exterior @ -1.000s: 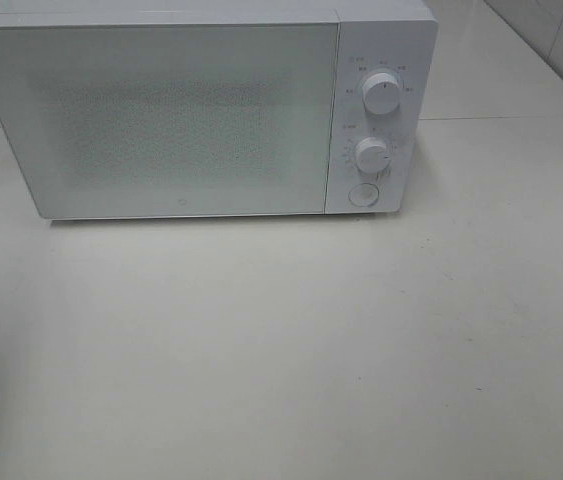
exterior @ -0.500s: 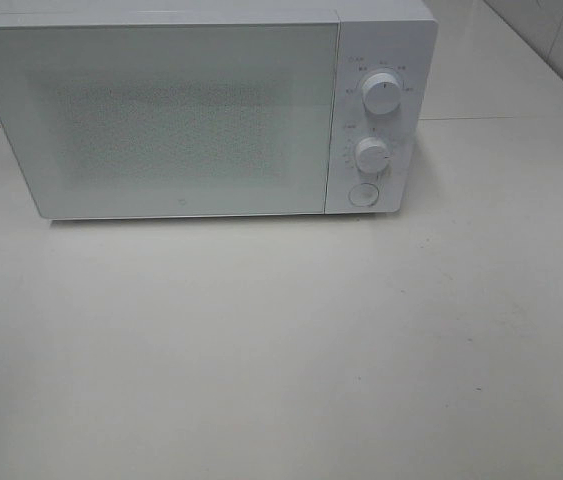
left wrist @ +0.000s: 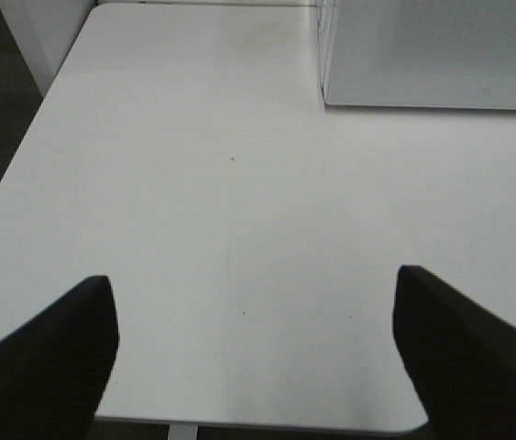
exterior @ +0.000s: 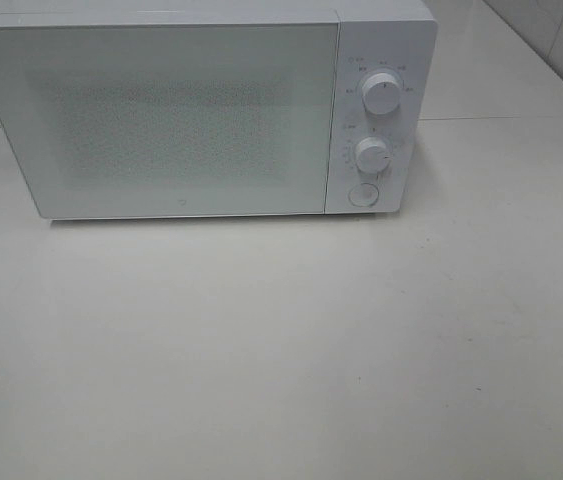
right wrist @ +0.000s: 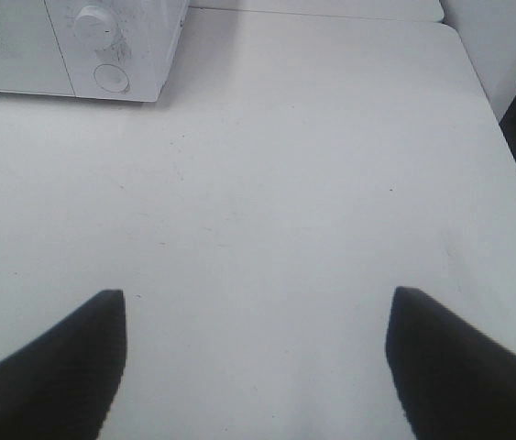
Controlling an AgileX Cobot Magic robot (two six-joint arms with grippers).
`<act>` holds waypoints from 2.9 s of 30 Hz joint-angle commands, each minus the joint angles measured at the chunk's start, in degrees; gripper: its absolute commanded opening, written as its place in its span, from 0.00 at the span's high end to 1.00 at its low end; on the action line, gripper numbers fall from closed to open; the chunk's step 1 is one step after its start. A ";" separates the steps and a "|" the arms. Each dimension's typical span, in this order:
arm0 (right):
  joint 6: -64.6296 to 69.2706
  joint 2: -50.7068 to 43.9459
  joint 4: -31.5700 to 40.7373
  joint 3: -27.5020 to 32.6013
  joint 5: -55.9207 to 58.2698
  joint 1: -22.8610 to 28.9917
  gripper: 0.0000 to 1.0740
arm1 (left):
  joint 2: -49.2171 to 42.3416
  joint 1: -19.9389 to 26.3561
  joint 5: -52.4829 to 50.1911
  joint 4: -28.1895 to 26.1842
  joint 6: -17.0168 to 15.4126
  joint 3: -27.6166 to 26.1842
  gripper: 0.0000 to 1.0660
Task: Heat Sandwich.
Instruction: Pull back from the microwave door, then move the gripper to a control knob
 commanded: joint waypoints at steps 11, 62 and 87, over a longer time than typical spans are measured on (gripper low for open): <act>0.00 -1.15 -0.23 0.06 -0.40 0.29 0.30 | -1.32 0.06 -6.88 -3.04 4.07 3.61 0.29; 0.00 -1.03 -0.29 -1.26 -7.85 0.29 0.30 | -1.32 0.06 -6.88 -3.09 3.72 3.61 0.29; -13.69 26.59 14.84 5.79 -44.92 0.97 0.29 | -1.32 0.06 -6.88 -3.09 3.72 3.61 0.29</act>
